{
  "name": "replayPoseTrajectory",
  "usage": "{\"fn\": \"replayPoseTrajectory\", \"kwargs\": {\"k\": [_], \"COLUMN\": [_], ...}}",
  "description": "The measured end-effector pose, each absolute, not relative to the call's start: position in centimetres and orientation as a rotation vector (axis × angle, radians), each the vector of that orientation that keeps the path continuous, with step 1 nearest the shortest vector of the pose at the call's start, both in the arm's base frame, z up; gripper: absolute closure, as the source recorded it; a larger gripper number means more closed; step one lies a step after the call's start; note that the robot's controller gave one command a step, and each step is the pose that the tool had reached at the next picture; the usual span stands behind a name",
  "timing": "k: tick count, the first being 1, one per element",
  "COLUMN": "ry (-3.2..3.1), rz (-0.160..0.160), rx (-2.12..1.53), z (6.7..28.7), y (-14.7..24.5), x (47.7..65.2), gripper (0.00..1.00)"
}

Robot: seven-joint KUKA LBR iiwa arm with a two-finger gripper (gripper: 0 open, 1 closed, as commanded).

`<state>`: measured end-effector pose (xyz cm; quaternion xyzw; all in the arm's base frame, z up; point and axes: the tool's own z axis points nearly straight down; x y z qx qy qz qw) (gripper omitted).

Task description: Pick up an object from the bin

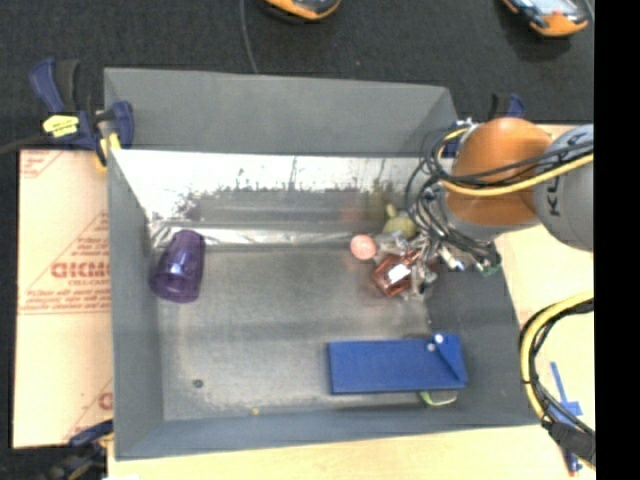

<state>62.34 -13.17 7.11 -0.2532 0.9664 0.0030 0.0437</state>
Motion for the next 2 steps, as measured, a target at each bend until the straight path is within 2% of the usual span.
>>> {"fn": "replayPoseTrajectory", "kwargs": {"k": [1, 2], "ry": [2.727, 2.721], "rz": [-0.019, 0.005], "rx": [-1.361, -1.421], "z": [7.2, 6.9], "y": [-14.2, -14.3], "x": [62.8, 65.1], "gripper": [1.00, 1.00]}}
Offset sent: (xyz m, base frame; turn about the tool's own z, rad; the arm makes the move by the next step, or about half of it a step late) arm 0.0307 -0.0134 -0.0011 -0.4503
